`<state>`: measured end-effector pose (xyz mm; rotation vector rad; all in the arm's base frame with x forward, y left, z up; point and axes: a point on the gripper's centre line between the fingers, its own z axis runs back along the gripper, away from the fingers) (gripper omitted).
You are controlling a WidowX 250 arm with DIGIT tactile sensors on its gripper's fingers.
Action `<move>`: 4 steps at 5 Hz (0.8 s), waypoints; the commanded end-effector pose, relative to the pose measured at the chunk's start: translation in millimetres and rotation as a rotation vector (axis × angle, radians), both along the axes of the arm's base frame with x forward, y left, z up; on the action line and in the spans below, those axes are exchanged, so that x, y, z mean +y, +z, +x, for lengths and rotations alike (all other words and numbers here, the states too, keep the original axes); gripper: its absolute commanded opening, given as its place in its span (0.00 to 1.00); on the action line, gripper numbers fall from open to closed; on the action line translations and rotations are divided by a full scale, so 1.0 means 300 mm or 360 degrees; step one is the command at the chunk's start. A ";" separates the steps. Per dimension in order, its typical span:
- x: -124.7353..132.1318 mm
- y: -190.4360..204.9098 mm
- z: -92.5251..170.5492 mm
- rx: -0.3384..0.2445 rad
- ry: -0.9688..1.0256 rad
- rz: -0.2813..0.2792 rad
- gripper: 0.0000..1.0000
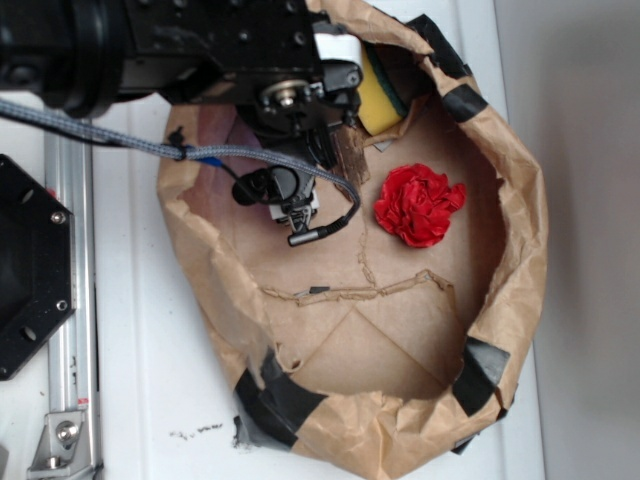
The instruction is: Grab the yellow duck.
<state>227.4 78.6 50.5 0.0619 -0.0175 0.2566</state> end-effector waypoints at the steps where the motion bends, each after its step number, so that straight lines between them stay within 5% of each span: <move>1: 0.040 0.025 0.020 -0.0059 0.0052 0.0022 1.00; 3: 0.055 -0.004 0.038 -0.0035 0.0069 0.0077 1.00; 4: 0.047 -0.140 0.028 0.0107 0.0030 0.0069 1.00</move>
